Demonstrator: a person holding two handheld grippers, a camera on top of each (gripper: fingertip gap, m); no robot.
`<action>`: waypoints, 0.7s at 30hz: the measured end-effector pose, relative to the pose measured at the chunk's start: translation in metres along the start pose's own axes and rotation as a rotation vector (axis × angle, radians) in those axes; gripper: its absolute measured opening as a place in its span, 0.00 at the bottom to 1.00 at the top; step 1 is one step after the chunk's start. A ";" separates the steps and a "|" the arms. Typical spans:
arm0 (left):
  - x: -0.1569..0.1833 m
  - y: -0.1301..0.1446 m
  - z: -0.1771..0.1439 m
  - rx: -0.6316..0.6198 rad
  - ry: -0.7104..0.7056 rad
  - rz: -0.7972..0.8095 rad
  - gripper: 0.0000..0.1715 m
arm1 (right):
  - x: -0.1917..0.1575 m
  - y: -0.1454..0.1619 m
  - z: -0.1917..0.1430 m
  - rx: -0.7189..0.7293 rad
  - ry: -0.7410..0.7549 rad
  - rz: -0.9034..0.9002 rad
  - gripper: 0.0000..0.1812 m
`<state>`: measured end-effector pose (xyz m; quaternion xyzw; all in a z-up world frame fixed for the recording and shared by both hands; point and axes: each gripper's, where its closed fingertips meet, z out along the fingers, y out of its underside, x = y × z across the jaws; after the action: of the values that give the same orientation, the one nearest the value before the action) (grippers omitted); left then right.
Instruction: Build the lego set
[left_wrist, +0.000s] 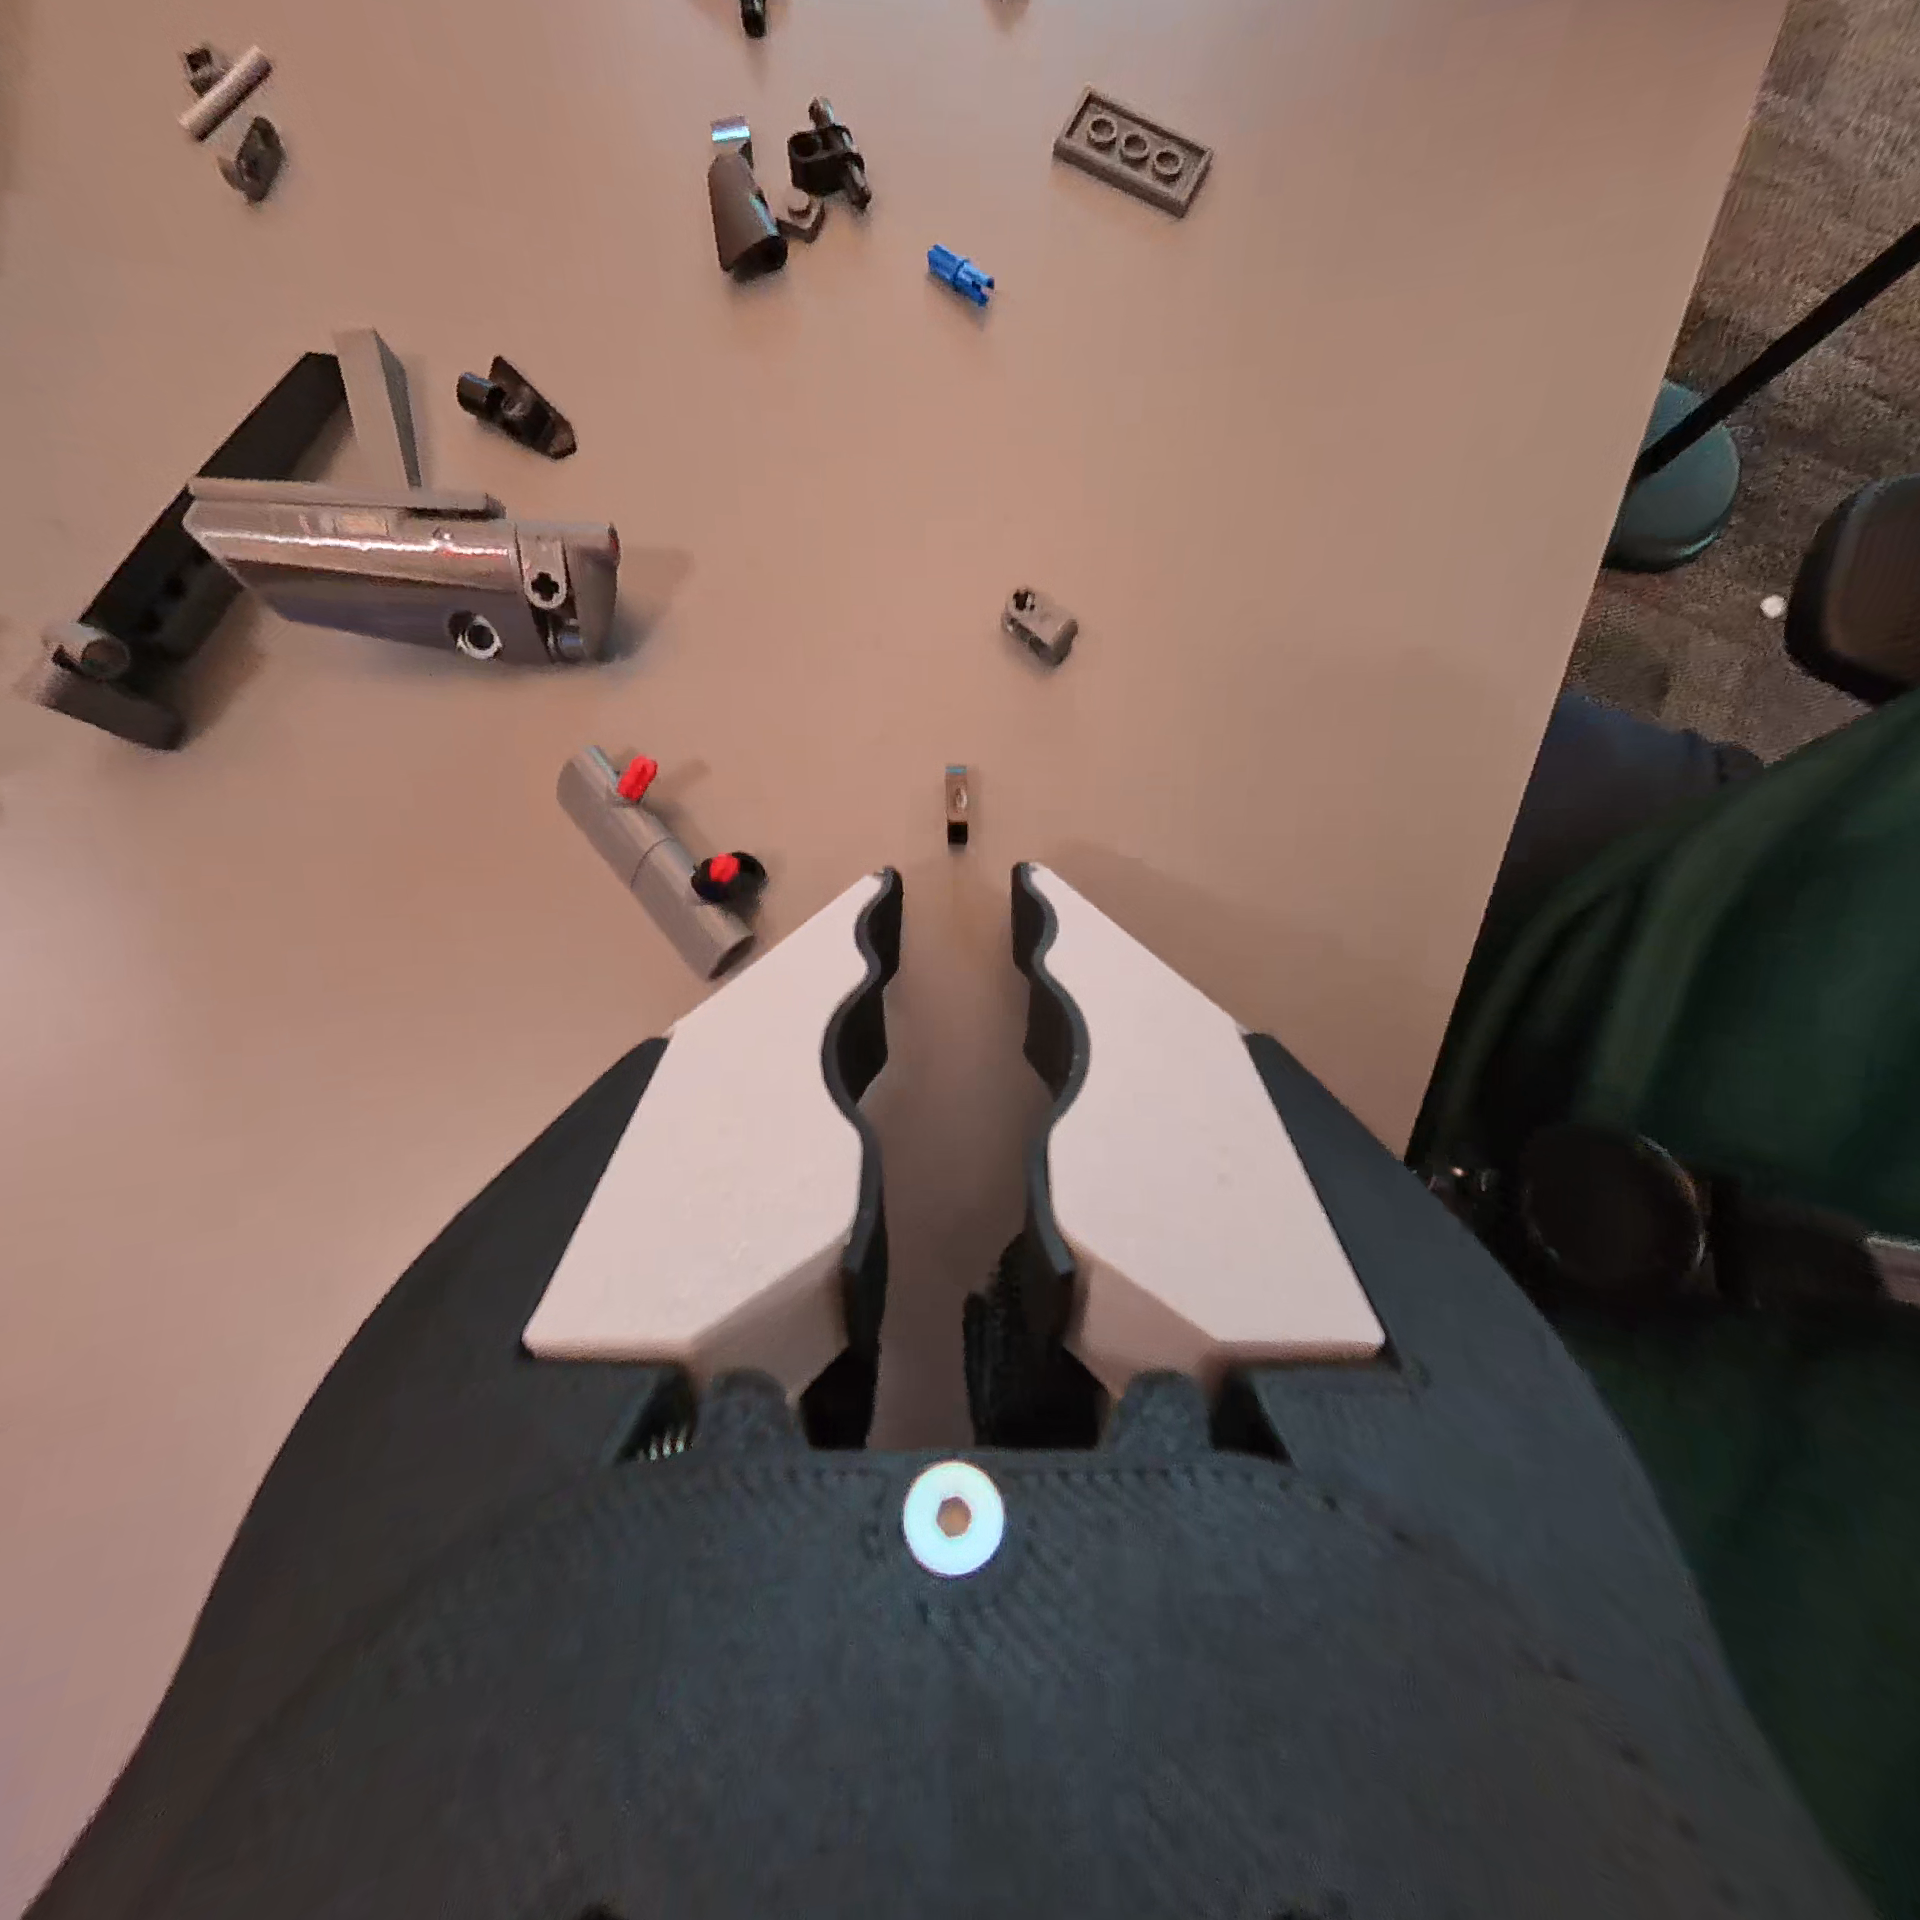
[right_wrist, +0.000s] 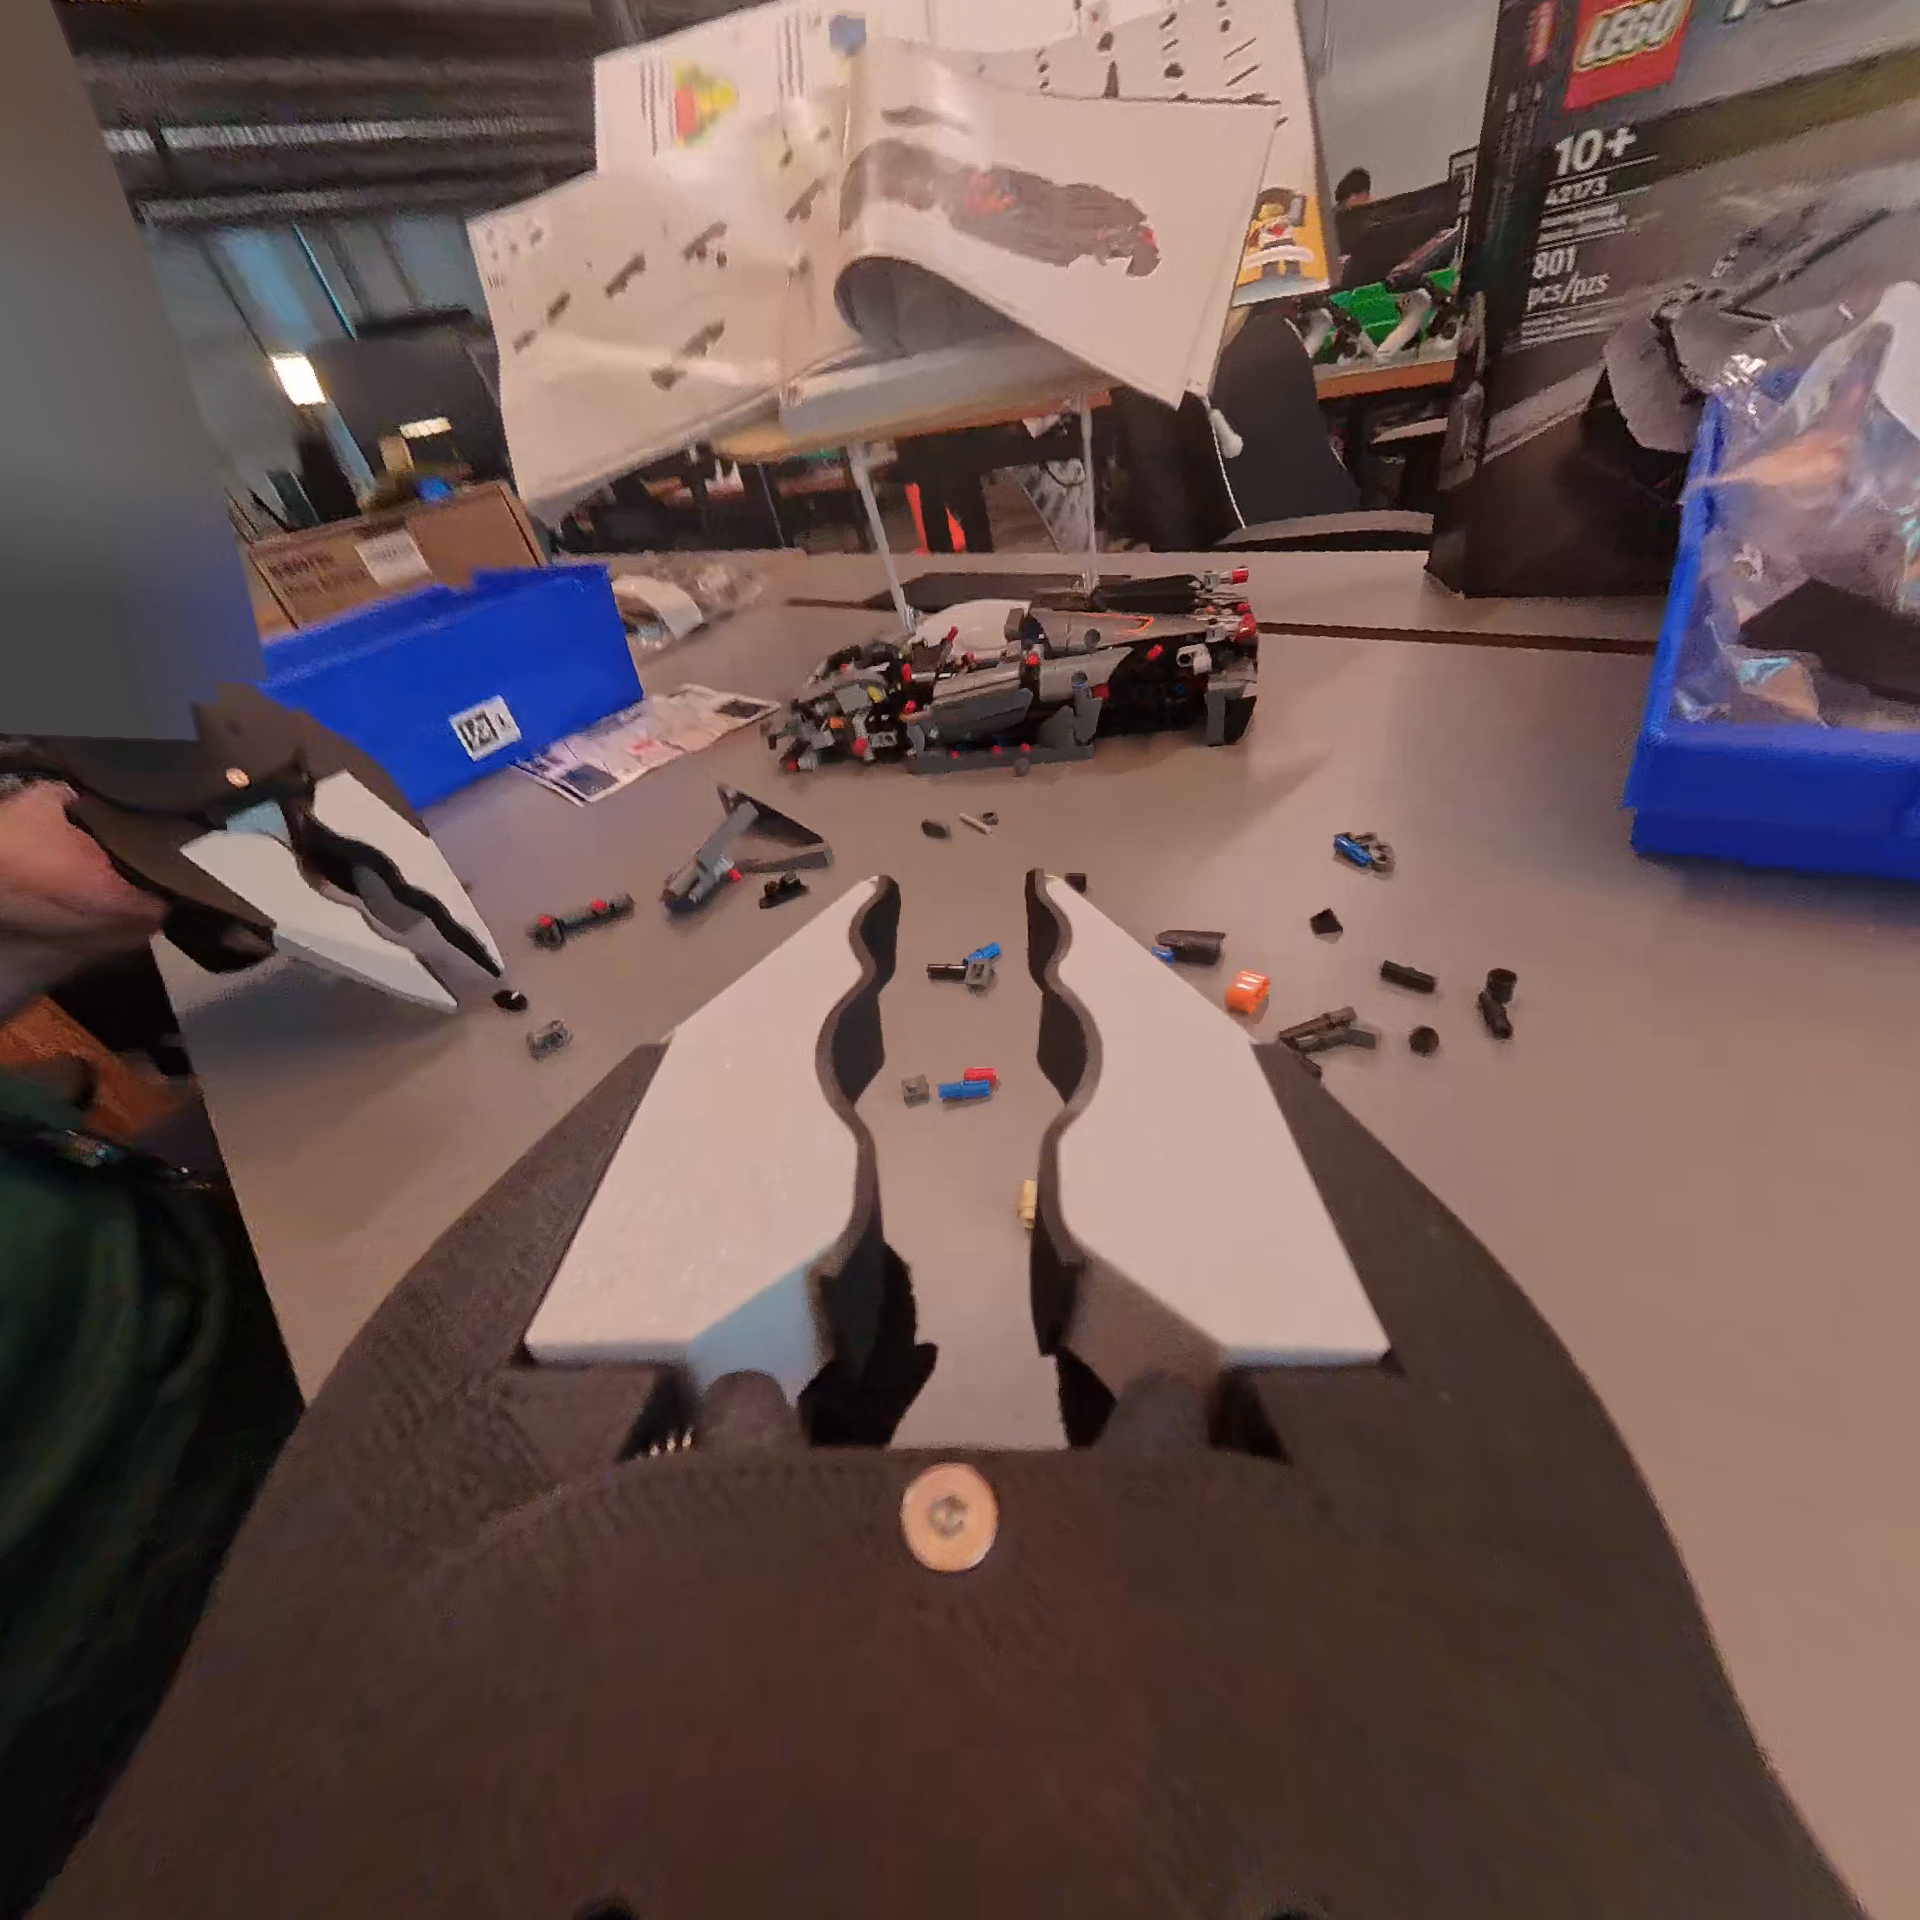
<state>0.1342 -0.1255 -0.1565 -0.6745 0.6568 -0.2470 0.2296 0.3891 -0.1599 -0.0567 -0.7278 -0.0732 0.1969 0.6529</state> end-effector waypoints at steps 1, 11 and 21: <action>-0.002 0.002 -0.001 -0.005 -0.013 0.010 0.10 | -0.009 0.000 0.004 -0.014 -0.003 -0.025 0.12; -0.002 -0.007 0.014 -0.012 -0.041 0.053 0.01 | -0.104 0.014 0.056 -0.160 -0.150 -0.080 0.10; -0.003 -0.048 -0.013 0.258 -0.105 0.052 0.01 | -0.161 0.044 0.095 -0.233 -0.273 0.283 0.11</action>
<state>0.1632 -0.1208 -0.1166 -0.6342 0.6239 -0.2878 0.3546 0.1988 -0.1369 -0.0757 -0.7678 -0.0803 0.3735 0.5143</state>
